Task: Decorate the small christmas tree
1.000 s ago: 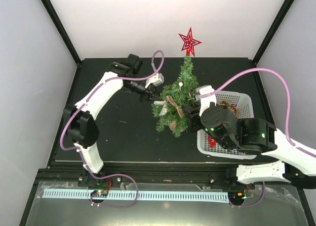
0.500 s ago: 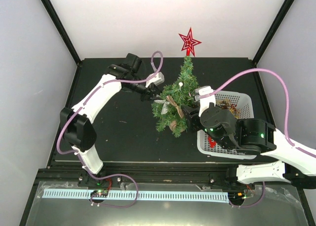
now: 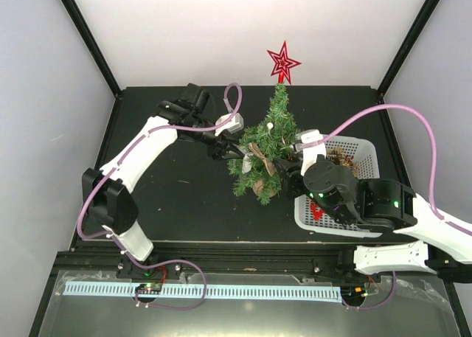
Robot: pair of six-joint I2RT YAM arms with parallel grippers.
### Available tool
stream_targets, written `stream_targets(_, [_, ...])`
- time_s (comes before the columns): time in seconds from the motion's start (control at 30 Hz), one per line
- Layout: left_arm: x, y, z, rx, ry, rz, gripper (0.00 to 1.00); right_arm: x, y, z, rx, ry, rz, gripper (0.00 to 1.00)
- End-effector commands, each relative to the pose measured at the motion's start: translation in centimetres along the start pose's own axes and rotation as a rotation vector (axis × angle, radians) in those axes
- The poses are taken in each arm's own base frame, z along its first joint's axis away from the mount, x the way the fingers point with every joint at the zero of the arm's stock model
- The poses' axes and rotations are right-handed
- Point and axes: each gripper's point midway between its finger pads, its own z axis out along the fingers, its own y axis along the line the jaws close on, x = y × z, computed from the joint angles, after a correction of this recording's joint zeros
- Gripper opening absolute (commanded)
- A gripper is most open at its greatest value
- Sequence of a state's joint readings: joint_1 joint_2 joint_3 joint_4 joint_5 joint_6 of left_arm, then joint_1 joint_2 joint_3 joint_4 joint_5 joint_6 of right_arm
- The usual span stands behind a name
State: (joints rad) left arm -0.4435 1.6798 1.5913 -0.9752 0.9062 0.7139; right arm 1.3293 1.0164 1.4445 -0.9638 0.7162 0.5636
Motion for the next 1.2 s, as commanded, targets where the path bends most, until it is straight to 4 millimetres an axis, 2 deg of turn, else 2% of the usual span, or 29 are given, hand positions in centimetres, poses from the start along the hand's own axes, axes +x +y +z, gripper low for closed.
stream_targets(0.0, [-1.0, 0.4, -1.7, -0.079, -0.014, 0.038, 0.67, -0.7, -0.5, -0.7, -0.002, -0.038, 0.051, 0.46])
stream_targets(0.2, [-0.8, 1.0, -3.3, -0.125, -0.017, 0.022, 0.75, -0.4, -1.1, -0.9, 0.001, -0.045, 0.058, 0.48])
stream_targets(0.33, [-0.4, 0.4, -3.4, -0.108, -0.013, 0.013, 0.83, 0.0, -1.2, -0.8, 0.004, -0.038, 0.055, 0.49])
stream_targets(0.6, [-0.1, -0.6, -3.5, -0.082, -0.025, -0.001, 0.85, 0.4, -1.6, -1.1, 0.002, -0.035, 0.072, 0.50])
stream_targets(0.83, [-0.4, -2.4, -2.9, -0.061, -0.030, 0.026, 0.84, 1.1, -2.0, -1.0, 0.008, -0.030, 0.072, 0.50])
stream_targets(1.17, [-0.1, -2.9, -0.7, -0.056, 0.002, 0.036, 0.85, 1.6, -2.2, -1.0, 0.012, -0.019, 0.074, 0.50])
